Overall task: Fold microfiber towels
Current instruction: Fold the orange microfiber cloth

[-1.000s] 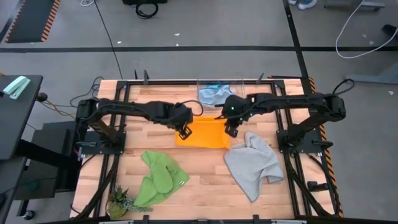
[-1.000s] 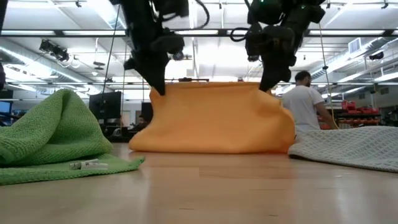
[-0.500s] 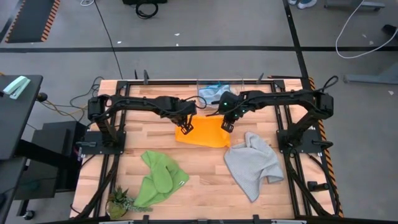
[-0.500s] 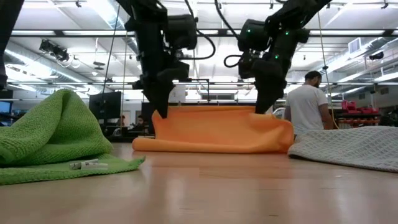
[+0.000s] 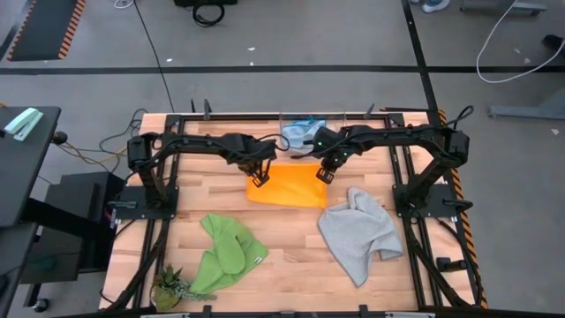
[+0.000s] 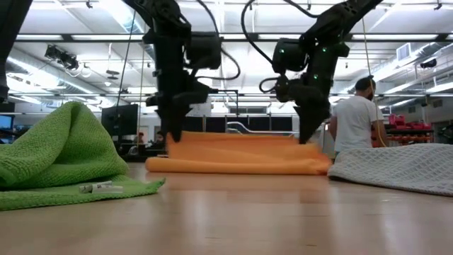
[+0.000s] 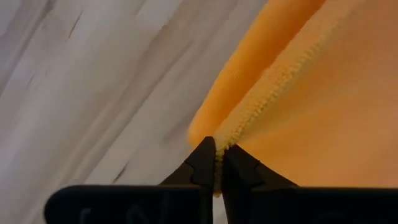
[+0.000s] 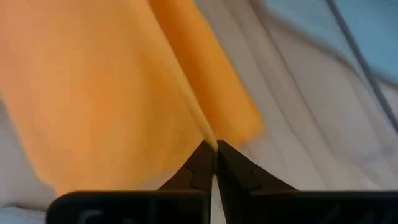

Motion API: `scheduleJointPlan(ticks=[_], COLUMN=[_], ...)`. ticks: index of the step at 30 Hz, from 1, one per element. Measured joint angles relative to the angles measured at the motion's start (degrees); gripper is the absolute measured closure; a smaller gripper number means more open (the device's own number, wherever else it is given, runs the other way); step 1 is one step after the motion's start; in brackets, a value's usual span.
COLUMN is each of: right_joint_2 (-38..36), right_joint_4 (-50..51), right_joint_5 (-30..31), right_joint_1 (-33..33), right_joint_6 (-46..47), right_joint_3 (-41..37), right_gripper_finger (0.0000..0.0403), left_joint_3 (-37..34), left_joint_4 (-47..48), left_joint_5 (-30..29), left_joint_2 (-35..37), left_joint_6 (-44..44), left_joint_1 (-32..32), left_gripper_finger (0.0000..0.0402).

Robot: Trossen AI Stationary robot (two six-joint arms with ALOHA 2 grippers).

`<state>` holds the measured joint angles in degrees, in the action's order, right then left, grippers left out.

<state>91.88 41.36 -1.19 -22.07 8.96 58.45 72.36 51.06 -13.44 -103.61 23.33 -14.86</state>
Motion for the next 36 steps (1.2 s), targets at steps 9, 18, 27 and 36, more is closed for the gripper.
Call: scheduleJointPlan(ticks=[9, 18, 27, 36], right_joint_2=[0.02, 0.02, 0.38, 6.07], right_joint_4=[-0.36, -4.09, -12.95, -12.73], right_joint_5=[0.45, -0.36, -1.37, -0.47], right_joint_1=[-0.52, 0.9, 3.88, 4.16], right_joint_6=[1.27, 3.39, 7.46, 8.47], right_joint_3=[-0.07, 0.0, 0.16, 0.16], right_gripper_finger=[0.0322, 0.0282, 0.0294, 0.0338], left_joint_3=[-0.04, 0.08, 0.13, 0.19], left_joint_4=[4.32, -2.52, -2.96, 0.83], left_joint_5=[-3.25, -2.64, -1.35, -1.52], left_joint_2=[-0.33, -0.31, -0.31, -0.26], left_joint_6=[1.57, 1.26, 1.01, 3.04], left_joint_1=[-0.72, 0.07, 0.0, -0.86], left_gripper_finger=[0.034, 0.0296, 0.023, 0.0181])
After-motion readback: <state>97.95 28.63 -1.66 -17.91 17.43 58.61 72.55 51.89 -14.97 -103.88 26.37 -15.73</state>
